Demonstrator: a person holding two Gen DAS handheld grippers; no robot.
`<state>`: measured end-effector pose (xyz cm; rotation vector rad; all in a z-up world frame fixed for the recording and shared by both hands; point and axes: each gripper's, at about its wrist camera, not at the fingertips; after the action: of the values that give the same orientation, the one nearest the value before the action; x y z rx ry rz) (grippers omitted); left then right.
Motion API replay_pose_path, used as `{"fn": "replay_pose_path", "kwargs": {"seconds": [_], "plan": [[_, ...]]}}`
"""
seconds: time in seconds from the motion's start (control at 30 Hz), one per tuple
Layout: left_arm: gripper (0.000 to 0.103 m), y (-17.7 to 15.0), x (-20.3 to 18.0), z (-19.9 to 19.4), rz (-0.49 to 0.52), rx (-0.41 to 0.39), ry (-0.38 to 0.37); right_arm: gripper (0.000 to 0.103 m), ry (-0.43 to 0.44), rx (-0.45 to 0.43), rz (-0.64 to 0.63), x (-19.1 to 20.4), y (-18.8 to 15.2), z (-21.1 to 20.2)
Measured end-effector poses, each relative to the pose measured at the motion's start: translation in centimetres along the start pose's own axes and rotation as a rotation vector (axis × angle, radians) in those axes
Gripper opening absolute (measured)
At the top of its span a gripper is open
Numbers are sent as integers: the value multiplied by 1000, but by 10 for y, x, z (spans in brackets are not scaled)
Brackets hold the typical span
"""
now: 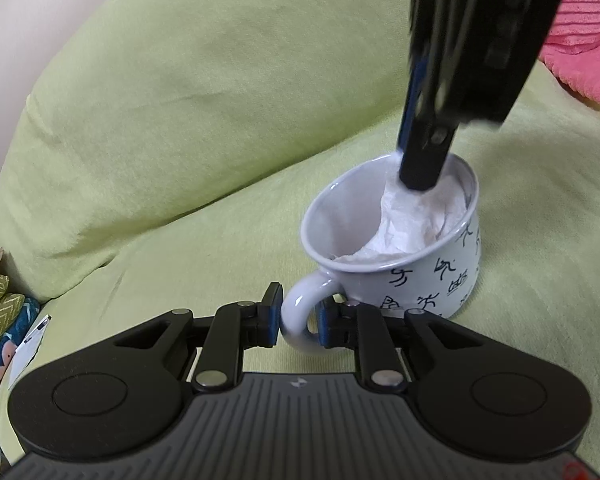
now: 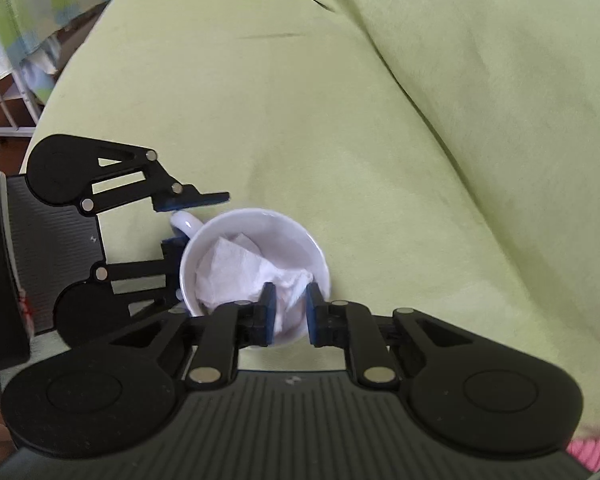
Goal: Clean container
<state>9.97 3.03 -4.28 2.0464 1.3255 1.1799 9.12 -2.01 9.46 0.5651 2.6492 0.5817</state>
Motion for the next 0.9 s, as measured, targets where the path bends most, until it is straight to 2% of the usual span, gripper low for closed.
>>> {"fn": "replay_pose_path", "kwargs": {"seconds": [0.13, 0.2, 0.3, 0.43, 0.5, 0.57, 0.67, 0.8, 0.9], "plan": [[21, 0, 0, -3, -9, 1, -7, 0, -31, -80, -110, 10, -4, -5], [21, 0, 0, -5, -19, -1, -15, 0, -59, -175, -176, 13, -3, -27], [21, 0, -1, -8, -27, 2, -19, 0, -137, -260, -379, 33, -9, -54], [21, 1, -4, -13, -34, 4, -20, 0, -185, -261, -677, 76, -45, -62], [21, 1, -6, -16, -37, 4, -24, 0, -191, -256, -759, 95, -67, -60], [22, 1, -7, -19, -37, 1, -25, 0, -197, -252, -801, 109, -83, -57], [22, 0, -9, -21, -43, 1, -27, 0, -198, -243, -793, 118, -92, -54], [22, 0, -9, -23, -47, 3, -29, 1, -218, -217, -758, 112, -85, -44], [24, 1, -7, -23, -52, 4, -32, 2, -186, -171, -775, 108, -81, -44]]}}
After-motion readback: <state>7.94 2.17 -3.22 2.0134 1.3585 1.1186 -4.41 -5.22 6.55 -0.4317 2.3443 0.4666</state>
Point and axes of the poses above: each gripper's, at about its wrist camera, not at the fingertips, and z roughly the way its jaws point, x to its left, y to its top, and after that the axes turned 6 degrees about -y, right-handed
